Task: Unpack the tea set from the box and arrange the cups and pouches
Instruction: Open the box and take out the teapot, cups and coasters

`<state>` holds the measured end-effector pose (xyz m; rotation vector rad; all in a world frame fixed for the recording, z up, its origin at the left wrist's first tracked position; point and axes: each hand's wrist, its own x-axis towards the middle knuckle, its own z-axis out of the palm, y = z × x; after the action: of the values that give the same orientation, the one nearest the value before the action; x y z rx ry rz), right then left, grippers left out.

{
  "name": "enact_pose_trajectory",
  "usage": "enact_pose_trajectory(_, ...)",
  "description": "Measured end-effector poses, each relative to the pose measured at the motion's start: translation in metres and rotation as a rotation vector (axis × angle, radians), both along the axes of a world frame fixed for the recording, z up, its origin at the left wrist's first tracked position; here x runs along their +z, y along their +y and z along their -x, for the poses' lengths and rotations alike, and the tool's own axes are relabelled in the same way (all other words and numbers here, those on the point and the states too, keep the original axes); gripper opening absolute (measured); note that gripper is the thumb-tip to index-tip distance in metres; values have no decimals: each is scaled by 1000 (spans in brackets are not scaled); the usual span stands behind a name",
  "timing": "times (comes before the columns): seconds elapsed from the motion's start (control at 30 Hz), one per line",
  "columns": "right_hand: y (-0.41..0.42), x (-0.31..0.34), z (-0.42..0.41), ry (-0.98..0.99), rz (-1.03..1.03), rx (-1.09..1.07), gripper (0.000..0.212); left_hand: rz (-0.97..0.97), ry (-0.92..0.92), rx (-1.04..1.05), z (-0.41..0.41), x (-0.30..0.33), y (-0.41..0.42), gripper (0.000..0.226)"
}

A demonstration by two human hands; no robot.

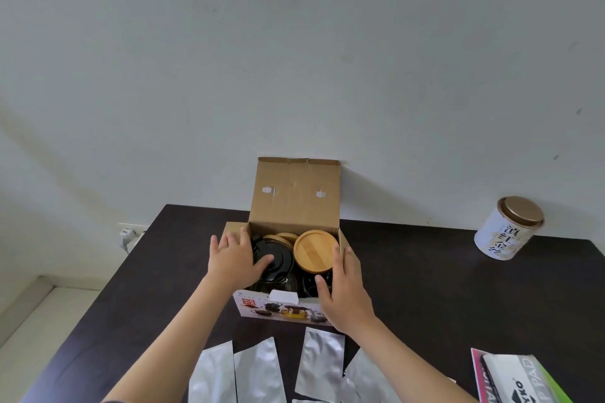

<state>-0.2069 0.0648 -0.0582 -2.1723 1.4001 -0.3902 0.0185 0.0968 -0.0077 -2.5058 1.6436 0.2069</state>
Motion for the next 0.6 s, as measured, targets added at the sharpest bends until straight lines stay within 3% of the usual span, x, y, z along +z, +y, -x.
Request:
enact_pose_trajectory(0.1,0,3,1,-80,-76,-22,86,33,140,147,22,-12,-6,108)
enact_pose_trajectory(0.2,-1,4,3,-97,-148,-25,91,127,147,223,36,-22,-2,108)
enact_pose_trajectory(0.43,-36,22,-4,92,64,100,103,235,142,232,36,-31,-2,108)
enact_pose_trajectory(0.6,-56,36,-28,327,74,140,118,258,141,232,34,-34,-3,106)
